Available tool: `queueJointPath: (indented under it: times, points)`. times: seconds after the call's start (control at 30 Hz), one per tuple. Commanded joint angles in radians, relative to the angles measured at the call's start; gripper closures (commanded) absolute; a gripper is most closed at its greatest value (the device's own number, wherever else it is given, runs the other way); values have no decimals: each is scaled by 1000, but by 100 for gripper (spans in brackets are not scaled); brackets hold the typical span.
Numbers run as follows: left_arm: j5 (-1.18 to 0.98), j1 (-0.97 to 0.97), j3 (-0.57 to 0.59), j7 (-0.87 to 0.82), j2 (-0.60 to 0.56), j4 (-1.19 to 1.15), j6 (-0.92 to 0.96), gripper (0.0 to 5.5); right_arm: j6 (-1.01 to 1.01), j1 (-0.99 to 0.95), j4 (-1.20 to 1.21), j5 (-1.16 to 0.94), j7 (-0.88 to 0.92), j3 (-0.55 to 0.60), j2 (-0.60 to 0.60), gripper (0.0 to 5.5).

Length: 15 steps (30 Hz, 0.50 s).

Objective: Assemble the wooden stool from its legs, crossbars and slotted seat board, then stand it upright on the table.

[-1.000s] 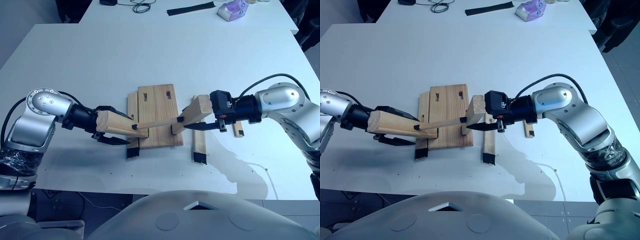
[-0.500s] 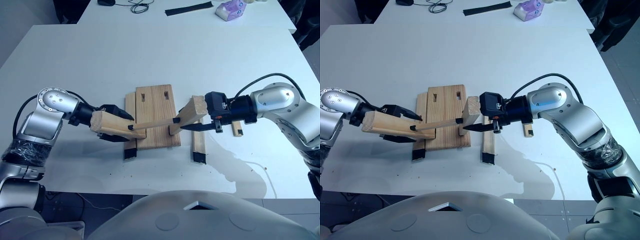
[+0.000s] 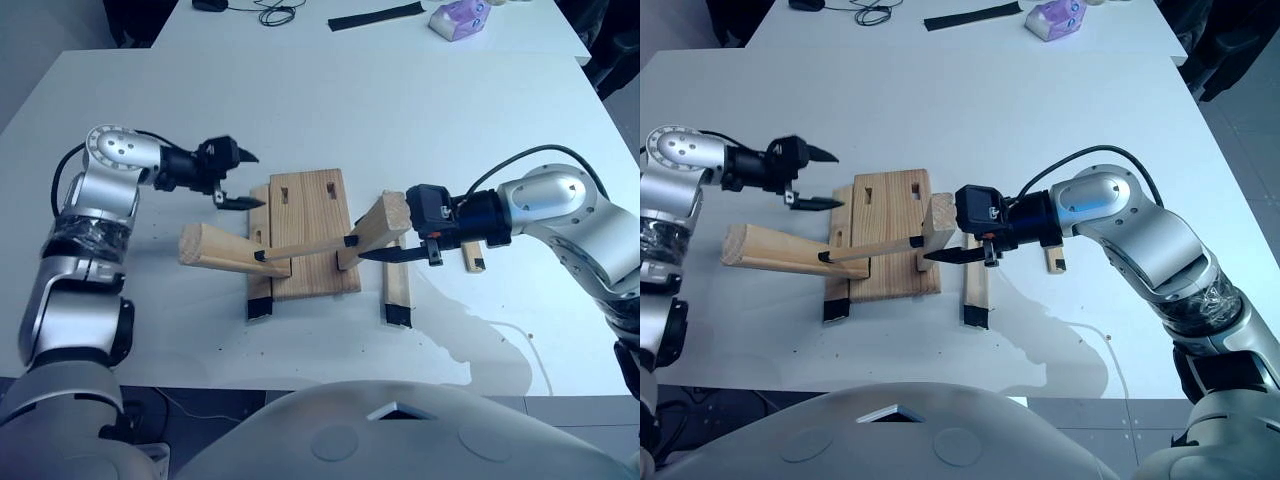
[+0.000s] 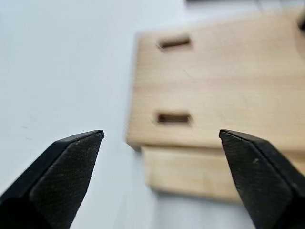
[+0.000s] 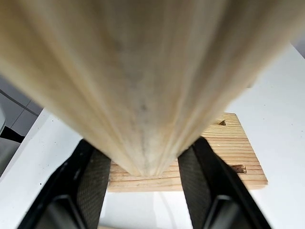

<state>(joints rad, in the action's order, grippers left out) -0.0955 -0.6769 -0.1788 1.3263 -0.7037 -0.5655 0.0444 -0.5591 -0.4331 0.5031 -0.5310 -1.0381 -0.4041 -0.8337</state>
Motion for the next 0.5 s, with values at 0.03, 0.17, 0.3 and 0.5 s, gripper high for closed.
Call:
queueJointPath:
  times: [0.03, 0.17, 0.3, 0.5]
  points:
    - [-133, -71, 50, 48, 52, 88, 220, 191, -87, 76, -48, 91, -26, -128, -22, 347]
    - [-276, -107, 29, 196, 44, 246, 448, 264, -85, 76, -50, 92, -24, -128, -20, 347]
    - [-398, -150, -28, 285, 27, 346, 583, 285, -87, 73, -50, 91, -21, -131, -12, 347]
    - [-564, -186, -104, 288, -18, 422, 664, 285, -85, 66, -53, 91, -25, -139, -4, 347]
